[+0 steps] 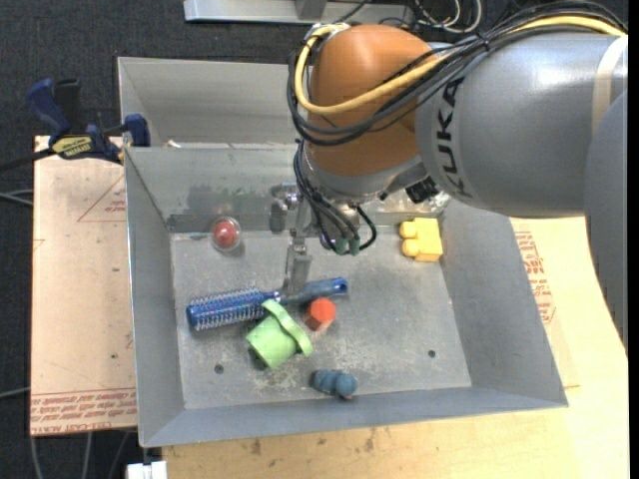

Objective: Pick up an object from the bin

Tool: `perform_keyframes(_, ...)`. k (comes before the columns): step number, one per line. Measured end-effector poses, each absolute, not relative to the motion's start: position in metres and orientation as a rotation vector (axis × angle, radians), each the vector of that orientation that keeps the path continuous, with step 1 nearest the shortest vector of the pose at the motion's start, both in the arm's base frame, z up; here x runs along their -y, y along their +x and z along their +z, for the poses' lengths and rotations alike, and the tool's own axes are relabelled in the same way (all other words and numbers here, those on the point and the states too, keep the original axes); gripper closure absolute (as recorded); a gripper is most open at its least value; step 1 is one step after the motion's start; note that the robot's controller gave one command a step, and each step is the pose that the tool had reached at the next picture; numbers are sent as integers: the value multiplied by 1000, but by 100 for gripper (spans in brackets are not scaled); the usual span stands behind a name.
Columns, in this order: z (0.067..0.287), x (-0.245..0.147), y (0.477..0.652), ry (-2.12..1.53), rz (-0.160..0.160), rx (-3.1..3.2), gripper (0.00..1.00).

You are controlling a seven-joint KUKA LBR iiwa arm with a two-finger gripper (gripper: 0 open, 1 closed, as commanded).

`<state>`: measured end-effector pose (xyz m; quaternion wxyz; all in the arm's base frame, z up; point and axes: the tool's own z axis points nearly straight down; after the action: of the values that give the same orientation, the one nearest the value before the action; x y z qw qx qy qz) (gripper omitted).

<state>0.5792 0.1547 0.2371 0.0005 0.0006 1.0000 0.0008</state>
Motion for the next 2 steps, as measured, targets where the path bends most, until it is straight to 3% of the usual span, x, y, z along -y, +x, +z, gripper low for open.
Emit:
perform_keyframes(1,79,-107,563,42,0,-3148,0)
perform_keyframes(2,83,-108,565,39,3,-3142,100)
